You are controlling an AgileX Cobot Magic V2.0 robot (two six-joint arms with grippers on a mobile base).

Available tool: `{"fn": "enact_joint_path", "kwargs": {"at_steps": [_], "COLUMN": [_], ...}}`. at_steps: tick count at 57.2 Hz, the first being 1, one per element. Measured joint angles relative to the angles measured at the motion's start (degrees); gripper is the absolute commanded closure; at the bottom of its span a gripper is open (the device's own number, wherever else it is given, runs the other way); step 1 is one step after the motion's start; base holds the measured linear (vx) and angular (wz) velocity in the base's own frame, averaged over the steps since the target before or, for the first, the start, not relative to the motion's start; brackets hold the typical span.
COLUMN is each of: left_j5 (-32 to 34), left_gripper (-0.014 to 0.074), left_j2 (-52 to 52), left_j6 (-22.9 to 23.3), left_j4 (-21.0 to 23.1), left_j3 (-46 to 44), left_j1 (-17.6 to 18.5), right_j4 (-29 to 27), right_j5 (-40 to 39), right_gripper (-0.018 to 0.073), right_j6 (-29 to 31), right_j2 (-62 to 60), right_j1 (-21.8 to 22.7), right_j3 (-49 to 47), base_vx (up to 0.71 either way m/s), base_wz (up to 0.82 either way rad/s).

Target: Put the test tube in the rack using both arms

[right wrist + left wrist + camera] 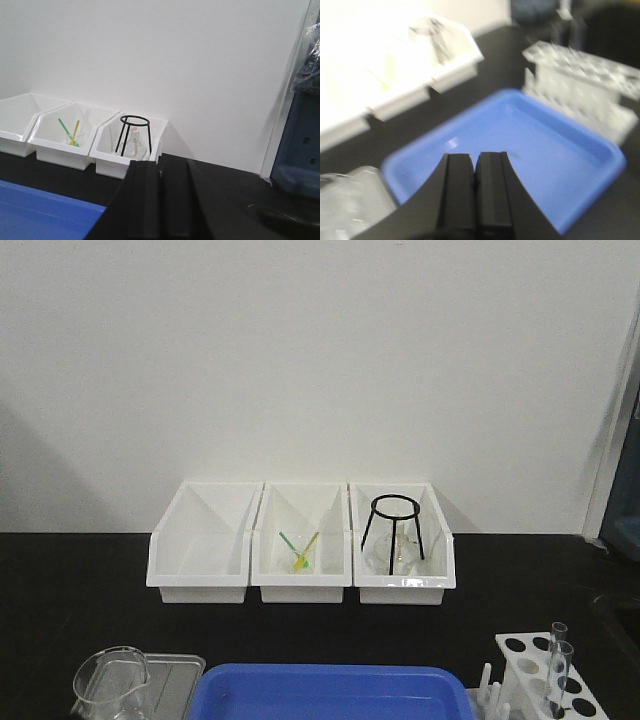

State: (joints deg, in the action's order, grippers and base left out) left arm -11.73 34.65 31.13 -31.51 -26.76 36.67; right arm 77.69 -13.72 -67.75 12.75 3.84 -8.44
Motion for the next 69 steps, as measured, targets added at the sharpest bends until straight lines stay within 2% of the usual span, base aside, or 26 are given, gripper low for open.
{"fn": "enact_joint_path", "kwargs": {"at_steps": [3,8,14,19,22,29,44,57,69], "left_j5": [-1.22,-3.59,-5.14,-5.36,-5.30,-5.16,-5.95,-5.82,-3.58], "left_gripper": [0.0603,0.0603,0.0603,0.0603,0.0603,0.0603,0.0603,0.0603,0.0603], "left_j2": [-5.58,-14.36,-23.23,-29.30,-32.28,-35.01,-35.26,-35.26,-35.26], "left_j6": [0.03,0.05,0.19,0.23,0.23,0.23,0.04,-0.01,-0.01], "left_j4": [0.99,3.27,5.57,6.93,7.50,9.91,11.06,10.03,7.08], "left_j3": [1.10,4.81,11.33,17.83,20.87,27.53,28.09,28.09,28.09], "left_j1": [-4.26,-13.53,-22.37,-27.21,-28.94,-30.74,-31.08,-31.08,-31.08], "right_j4": [0.00,0.00,0.00,0.00,0.00,0.00,0.00,0.00,0.00], "right_j5": [0.00,-0.04,-0.04,-0.04,-0.04,-0.11,-0.11,-0.11,-0.11], "right_gripper": [0.0567,0.0567,0.0567,0.0567,0.0567,0.0567,0.0567,0.0567,0.0567], "right_j6": [0.00,0.00,0.00,0.00,0.00,0.00,0.00,0.00,0.00], "right_j2": [0.00,0.00,0.00,0.00,0.00,0.00,0.00,0.00,0.00], "right_j1": [0.00,0.00,0.00,0.00,0.00,0.00,0.00,0.00,0.00], "right_j3": [0.00,0.00,0.00,0.00,0.00,0.00,0.11,0.11,0.11], "base_vx": [0.00,0.00,0.00,0.00,0.00,0.00,0.00,0.00,0.00], "base_wz": [0.00,0.00,0.00,0.00,0.00,0.00,0.00,0.00,0.00]}}
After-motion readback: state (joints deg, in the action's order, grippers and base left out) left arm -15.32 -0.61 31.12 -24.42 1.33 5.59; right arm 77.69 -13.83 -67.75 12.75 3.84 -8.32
